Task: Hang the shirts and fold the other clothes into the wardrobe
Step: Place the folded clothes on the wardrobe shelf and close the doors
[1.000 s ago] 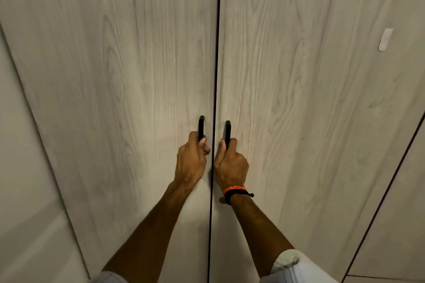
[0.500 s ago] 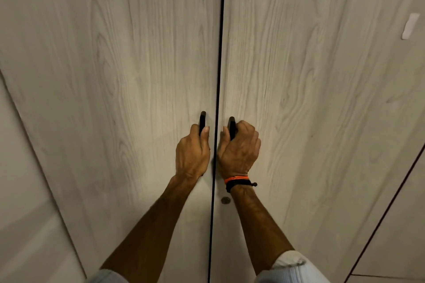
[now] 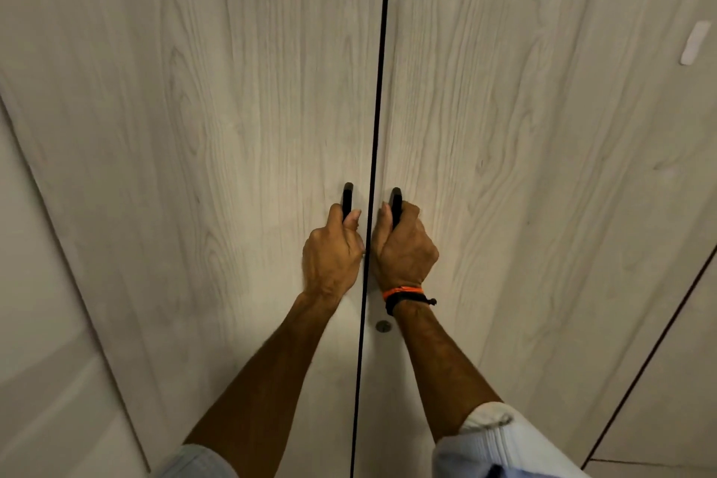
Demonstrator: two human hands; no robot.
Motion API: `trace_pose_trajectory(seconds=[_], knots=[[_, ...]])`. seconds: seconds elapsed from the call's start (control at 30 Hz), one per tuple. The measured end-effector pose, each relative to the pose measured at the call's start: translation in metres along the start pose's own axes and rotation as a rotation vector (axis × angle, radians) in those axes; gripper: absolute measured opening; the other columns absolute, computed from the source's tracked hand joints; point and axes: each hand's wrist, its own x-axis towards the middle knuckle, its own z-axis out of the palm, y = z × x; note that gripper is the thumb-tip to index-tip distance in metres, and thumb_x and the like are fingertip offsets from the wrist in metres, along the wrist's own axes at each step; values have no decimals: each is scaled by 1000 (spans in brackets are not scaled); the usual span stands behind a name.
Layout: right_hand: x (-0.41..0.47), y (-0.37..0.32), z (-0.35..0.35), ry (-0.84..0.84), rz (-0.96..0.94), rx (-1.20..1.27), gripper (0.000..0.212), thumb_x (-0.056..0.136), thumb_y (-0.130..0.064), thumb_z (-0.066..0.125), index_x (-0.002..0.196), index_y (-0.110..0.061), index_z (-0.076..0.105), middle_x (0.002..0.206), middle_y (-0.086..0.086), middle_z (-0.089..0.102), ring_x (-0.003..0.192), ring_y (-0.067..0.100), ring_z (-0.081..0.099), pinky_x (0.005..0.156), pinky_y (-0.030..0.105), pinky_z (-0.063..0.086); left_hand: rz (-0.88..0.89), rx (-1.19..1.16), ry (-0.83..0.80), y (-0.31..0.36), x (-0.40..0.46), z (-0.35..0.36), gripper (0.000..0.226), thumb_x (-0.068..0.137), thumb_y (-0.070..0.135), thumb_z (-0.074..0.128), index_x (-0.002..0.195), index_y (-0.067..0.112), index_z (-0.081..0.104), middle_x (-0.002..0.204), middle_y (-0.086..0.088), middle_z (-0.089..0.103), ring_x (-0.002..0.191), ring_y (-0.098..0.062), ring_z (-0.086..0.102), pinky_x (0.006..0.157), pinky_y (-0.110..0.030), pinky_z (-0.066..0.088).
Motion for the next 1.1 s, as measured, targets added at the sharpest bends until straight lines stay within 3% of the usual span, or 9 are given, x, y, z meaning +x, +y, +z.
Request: trace_pose_trajectory(seconds=[0.1, 0.2, 0.37, 0.53, 0.6, 0.73, 0.87, 1.0, 1.1], knots=[[-9, 5, -3, -49, -37, -80, 42, 100, -44, 38, 90, -11, 62, 50, -1, 52, 35, 15, 45, 36, 20, 34, 115, 75, 60, 8, 1, -10, 58, 101, 53, 23, 102, 5, 57, 51, 1, 52, 37, -15, 46, 34, -25, 34], [-12, 12, 0, -42, -67, -123, 38, 99, -42, 42, 91, -12, 64, 49, -1, 51, 34, 15, 43, 36, 20, 34, 189, 202, 131, 9, 3, -10, 51, 105, 40, 26, 94, 1, 59, 45, 3, 40, 33, -9, 29, 37, -13, 15], [-14, 13, 9, 16, -67, -111, 38, 99, -40, 43, 92, -10, 66, 51, -1, 51, 36, 13, 42, 39, 19, 31, 222, 229, 202, 1, 5, -1, 56, 107, 41, 22, 90, 2, 59, 43, 1, 42, 33, -8, 26, 35, -18, 21], [-13, 10, 4, -51, -33, -124, 36, 98, -41, 43, 93, -11, 64, 52, 0, 52, 37, 14, 44, 36, 20, 34, 160, 202, 119, 4, 4, -5, 55, 106, 44, 23, 98, 2, 58, 47, 6, 37, 33, -7, 29, 35, -14, 18], [-13, 7, -3, -102, -3, -121, 36, 98, -43, 43, 96, -12, 62, 55, 1, 54, 39, 16, 48, 36, 24, 39, 96, 158, 43, 6, 1, -8, 59, 102, 50, 21, 106, 3, 55, 50, 3, 46, 36, -12, 41, 34, -19, 29], [-12, 4, -24, -330, 57, -66, 34, 101, -42, 47, 107, -10, 56, 68, 6, 61, 56, 23, 57, 48, 34, 45, -84, 67, -211, 14, -3, -20, 61, 94, 61, 17, 116, 12, 45, 76, -7, 68, 62, -23, 64, 58, -42, 56], [-6, 1, -56, -581, 119, 48, 36, 98, -43, 53, 117, -12, 50, 91, 8, 67, 81, 27, 64, 70, 40, 54, -171, -35, -289, 28, -16, -39, 37, 101, 41, 46, 121, 10, 46, 101, -7, 67, 82, -20, 64, 63, -28, 50], [-1, -4, -93, -741, 212, 190, 51, 92, -28, 67, 134, -11, 45, 125, 10, 64, 114, 25, 60, 97, 37, 50, -248, -61, -219, 43, -28, -54, 51, 90, 34, 68, 130, 10, 46, 125, -10, 55, 108, -24, 58, 87, -31, 48], [-4, 0, -129, -720, 232, 191, 49, 90, -24, 69, 132, -13, 46, 122, 6, 64, 111, 21, 60, 95, 35, 51, -228, -76, -233, 62, -44, -65, 52, 87, 33, 72, 129, 13, 48, 131, -9, 50, 111, -23, 57, 93, -37, 51]])
